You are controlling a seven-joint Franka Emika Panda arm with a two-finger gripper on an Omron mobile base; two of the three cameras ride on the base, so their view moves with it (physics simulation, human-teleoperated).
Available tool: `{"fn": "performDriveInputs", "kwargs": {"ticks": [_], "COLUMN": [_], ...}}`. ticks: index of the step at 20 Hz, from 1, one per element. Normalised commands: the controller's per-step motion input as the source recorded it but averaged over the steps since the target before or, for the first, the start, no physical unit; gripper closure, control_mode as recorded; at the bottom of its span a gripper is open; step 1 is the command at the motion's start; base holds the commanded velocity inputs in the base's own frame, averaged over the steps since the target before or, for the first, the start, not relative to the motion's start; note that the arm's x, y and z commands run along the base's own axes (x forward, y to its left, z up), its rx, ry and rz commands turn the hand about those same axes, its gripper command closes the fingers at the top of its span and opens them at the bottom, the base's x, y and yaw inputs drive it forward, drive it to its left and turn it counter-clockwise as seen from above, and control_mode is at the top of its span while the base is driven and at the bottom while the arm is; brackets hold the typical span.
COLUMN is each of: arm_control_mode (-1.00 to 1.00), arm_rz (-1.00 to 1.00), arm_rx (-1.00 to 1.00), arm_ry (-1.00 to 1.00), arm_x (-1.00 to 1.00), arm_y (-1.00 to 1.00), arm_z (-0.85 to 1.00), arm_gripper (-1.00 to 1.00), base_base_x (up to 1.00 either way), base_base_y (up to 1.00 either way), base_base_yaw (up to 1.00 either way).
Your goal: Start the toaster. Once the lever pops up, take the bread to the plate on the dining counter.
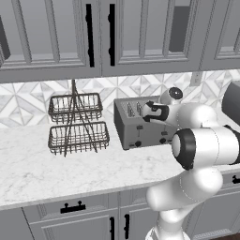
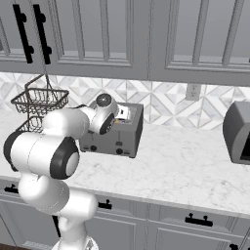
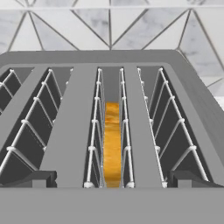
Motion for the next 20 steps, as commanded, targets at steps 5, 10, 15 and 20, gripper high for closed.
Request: {"fn": "performDriveInputs", "kwargs": {"ticks": [5, 10, 15, 20], "arm_control_mode": [-1.00, -1.00, -1.00, -1.00], "arm_rz": [0.00, 0.00, 0.00, 0.00], "arm_rx": [0.00, 0.00, 0.00, 0.00], "arm_ry": [0.00, 0.00, 0.00, 0.00], "arm_x": [0.00, 0.00, 0.00, 0.00], "arm_y": [0.00, 0.00, 0.00, 0.00], "arm_z": [0.00, 0.00, 0.00, 0.00], "arm_gripper": [-1.00, -1.00, -1.00, -1.00], "base_base_x": [0.00, 0.00, 0.00, 0.00], "base_base_y": [0.00, 0.00, 0.00, 0.00], "base_base_yaw": [0.00, 0.00, 0.00, 0.00]}}
